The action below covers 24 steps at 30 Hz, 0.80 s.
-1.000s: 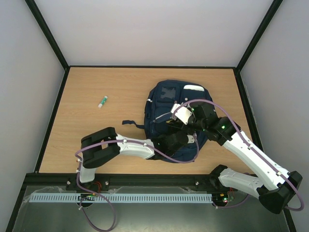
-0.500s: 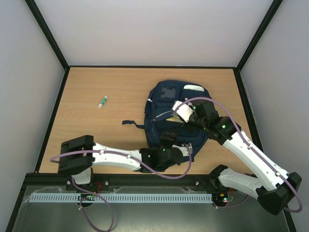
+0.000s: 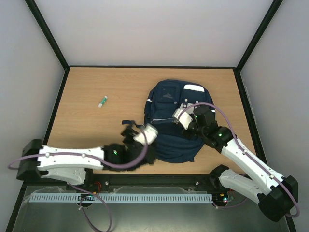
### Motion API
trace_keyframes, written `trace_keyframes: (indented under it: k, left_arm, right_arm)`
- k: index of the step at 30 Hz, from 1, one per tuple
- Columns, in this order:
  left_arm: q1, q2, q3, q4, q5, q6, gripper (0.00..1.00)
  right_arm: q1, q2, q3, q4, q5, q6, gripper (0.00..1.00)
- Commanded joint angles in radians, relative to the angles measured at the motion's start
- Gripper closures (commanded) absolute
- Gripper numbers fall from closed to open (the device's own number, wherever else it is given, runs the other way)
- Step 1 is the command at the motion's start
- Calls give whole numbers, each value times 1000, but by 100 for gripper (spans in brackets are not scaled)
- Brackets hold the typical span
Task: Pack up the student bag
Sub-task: Pick up the stationery from the center of the board.
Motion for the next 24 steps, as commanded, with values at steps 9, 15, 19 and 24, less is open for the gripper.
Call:
trace_keyframes:
  k: [9, 15, 19, 24]
  left_arm:
    - [695, -394, -165, 65, 503, -341, 1]
    - [1060, -217, -107, -74, 628, -601, 1]
    - [1227, -42, -63, -133, 900, -562, 1]
    - [1237, -149, -184, -40, 925, -735, 20]
  right_arm:
    - [-6, -56, -116, 110, -137, 24, 98]
    - [-6, -64, -118, 98, -159, 22, 97]
    - [-6, -68, -119, 93, -168, 18, 97]
    - [-6, -71, -122, 87, -171, 10, 96]
